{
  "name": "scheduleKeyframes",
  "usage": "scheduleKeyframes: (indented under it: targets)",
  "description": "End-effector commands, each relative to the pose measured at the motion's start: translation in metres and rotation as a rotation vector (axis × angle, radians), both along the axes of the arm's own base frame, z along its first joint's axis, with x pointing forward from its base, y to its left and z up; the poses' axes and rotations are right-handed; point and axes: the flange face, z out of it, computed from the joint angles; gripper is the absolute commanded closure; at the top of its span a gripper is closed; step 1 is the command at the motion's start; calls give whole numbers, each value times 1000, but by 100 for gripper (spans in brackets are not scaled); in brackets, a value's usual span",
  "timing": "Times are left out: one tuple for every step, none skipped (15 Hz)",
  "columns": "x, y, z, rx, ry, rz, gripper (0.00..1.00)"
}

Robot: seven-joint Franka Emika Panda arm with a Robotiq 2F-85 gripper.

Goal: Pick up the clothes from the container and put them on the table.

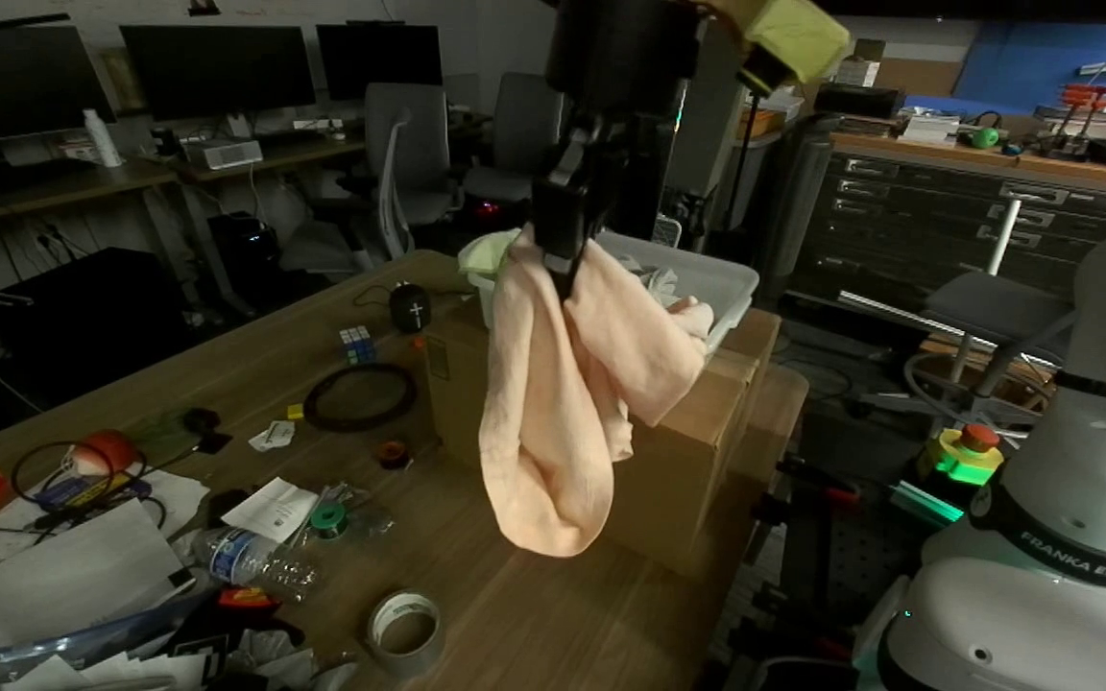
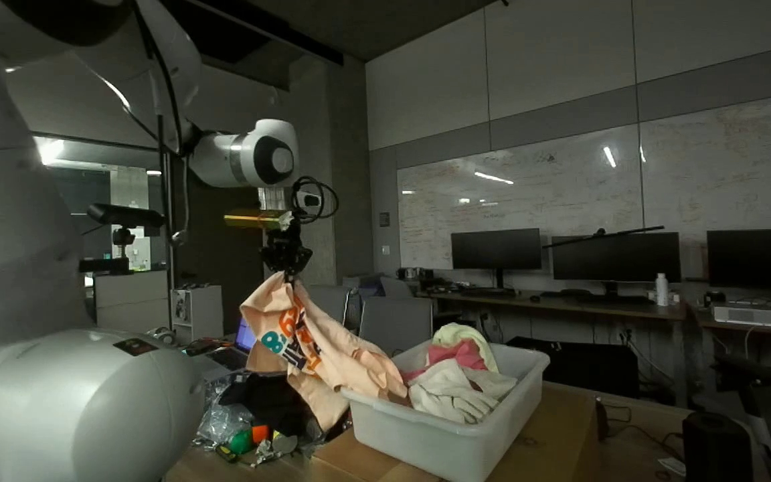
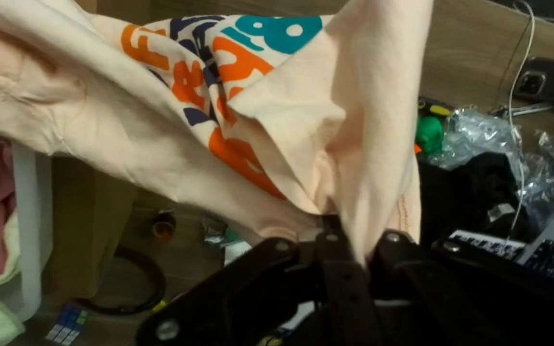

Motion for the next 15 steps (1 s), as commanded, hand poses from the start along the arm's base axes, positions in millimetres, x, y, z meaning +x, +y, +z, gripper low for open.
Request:
scheduleKeyframes:
  targets:
    - [43,17,15,-23,73,142,97]
    - [51,20,20,-21,62,159,97]
    - [58,23,27,-5,39,170,97]
    - [63,26,35,14,2,170,97]
    - [68,27,44,36,-54,143,97]
    - [72,28,51,58,-97,124,97]
    - [75,29,58,92,-143,95,97]
    - [79,29,63,114,-186,60,97]
    - [81,29,68,134,-227,32,97]
    - [84,29,70,148,-272,3,97]
    - [86,30,72,158,-300,-7,97]
    - [88,30,72,153,-320,-14,97]
    - [90,30,68,107,-304,12,95]
    - [92,29,62,60,-289,23,65]
    - [93,27,53,-5,-274,37,64]
